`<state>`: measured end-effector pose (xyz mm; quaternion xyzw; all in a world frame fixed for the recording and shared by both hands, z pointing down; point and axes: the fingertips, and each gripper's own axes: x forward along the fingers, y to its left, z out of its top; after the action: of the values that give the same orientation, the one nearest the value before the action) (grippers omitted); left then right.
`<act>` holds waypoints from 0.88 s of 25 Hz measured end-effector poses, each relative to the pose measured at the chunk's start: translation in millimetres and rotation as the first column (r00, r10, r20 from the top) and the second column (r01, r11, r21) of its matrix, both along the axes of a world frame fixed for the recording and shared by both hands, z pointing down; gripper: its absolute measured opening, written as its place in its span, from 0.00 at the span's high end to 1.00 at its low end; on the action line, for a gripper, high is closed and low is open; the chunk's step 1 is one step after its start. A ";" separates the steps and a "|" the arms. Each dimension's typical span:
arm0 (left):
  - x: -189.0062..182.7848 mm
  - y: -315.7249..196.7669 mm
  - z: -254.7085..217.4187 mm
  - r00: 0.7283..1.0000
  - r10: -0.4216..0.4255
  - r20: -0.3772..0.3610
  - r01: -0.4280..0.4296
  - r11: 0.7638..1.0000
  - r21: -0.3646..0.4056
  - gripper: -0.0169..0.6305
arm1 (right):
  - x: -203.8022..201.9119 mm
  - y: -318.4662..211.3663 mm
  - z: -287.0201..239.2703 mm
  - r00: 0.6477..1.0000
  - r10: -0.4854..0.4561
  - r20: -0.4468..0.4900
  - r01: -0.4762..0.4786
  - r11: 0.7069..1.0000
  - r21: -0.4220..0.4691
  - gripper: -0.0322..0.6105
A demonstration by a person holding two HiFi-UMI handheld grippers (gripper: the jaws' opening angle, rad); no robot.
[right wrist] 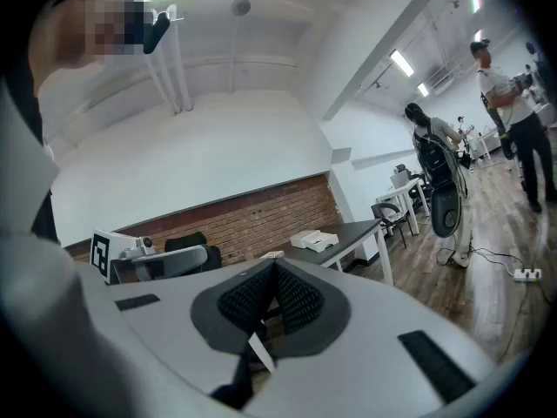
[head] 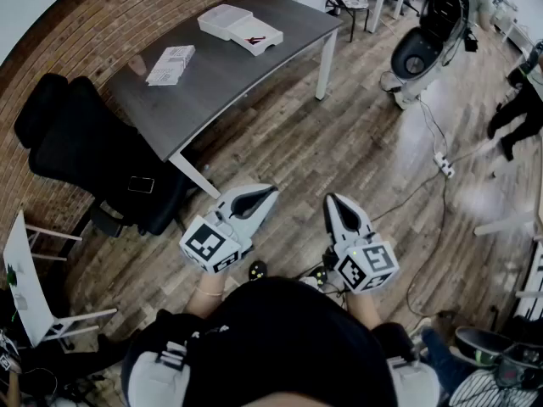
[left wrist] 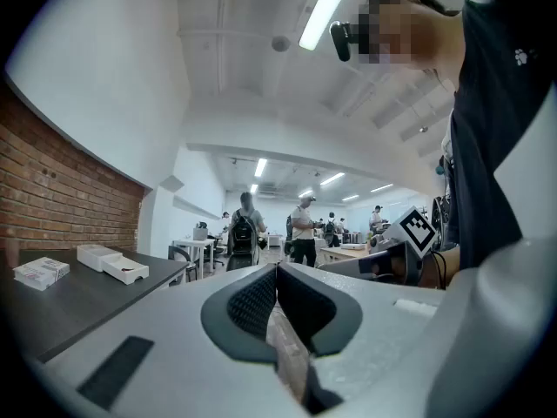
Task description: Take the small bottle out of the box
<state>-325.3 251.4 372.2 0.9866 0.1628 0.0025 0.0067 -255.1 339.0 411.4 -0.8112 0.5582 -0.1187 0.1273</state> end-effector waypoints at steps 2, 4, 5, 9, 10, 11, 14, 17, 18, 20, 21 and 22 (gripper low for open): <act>3.5 3.8 0.8 1.000 0.002 0.010 -0.002 1.000 -0.004 0.97 | 3.1 3.4 0.4 1.000 0.003 0.001 -0.003 1.000 0.004 0.95; 7.5 8.3 0.8 1.000 0.007 0.015 -0.006 1.000 -0.005 0.97 | 6.7 7.5 0.4 1.000 0.009 -0.002 -0.009 1.000 0.007 0.95; 9.6 11.3 0.8 1.000 0.009 0.017 -0.009 1.000 -0.003 0.97 | 8.8 10.3 0.2 1.000 0.013 -0.004 -0.013 1.000 0.007 0.95; 20.0 28.9 3.8 1.000 0.021 0.018 -0.021 1.000 0.006 0.97 | 17.4 27.8 -0.1 1.000 0.024 -0.006 -0.024 1.000 0.020 0.95; 23.8 33.7 4.1 1.000 0.022 0.019 -0.022 1.000 0.004 0.97 | 20.2 33.0 -0.4 1.000 0.026 -0.005 -0.026 0.999 0.027 0.95; 27.9 38.7 4.5 1.000 0.024 0.020 -0.024 1.000 0.002 0.97 | 23.4 38.5 -0.9 1.000 0.029 -0.002 -0.028 0.999 0.034 0.95; 42.4 55.6 6.6 0.999 0.037 0.034 -0.037 0.999 -0.005 0.97 | 34.5 56.2 -1.7 0.999 0.032 0.005 -0.032 0.999 0.043 0.95; 59.7 75.3 7.9 0.998 0.054 0.043 -0.053 0.999 -0.009 0.97 | 45.7 74.1 -2.7 1.000 0.031 -0.006 -0.030 0.999 0.036 0.95; 65.6 82.3 7.4 0.997 0.059 0.041 -0.058 0.998 -0.011 0.97 | 49.2 80.3 -3.1 1.000 0.030 -0.009 -0.030 0.999 0.035 0.95; 77.0 97.3 7.1 0.997 0.070 0.039 -0.069 0.997 -0.017 0.97 | 55.8 93.6 -2.8 0.999 0.030 -0.012 -0.029 0.999 0.035 0.95; 82.5 105.2 7.0 0.996 0.077 0.040 -0.076 0.997 -0.022 0.97 | 59.2 100.5 -2.3 0.999 0.031 -0.013 -0.030 0.999 0.034 0.95; 87.9 113.4 6.9 0.995 0.085 0.042 -0.084 0.996 -0.027 0.97 | 62.6 107.5 -1.6 0.999 0.033 -0.011 -0.033 0.999 0.033 0.95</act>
<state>-237.4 364.8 379.0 0.9784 0.2043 0.0218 0.0224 -192.4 446.5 409.8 -0.8189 0.5473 -0.1026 0.1391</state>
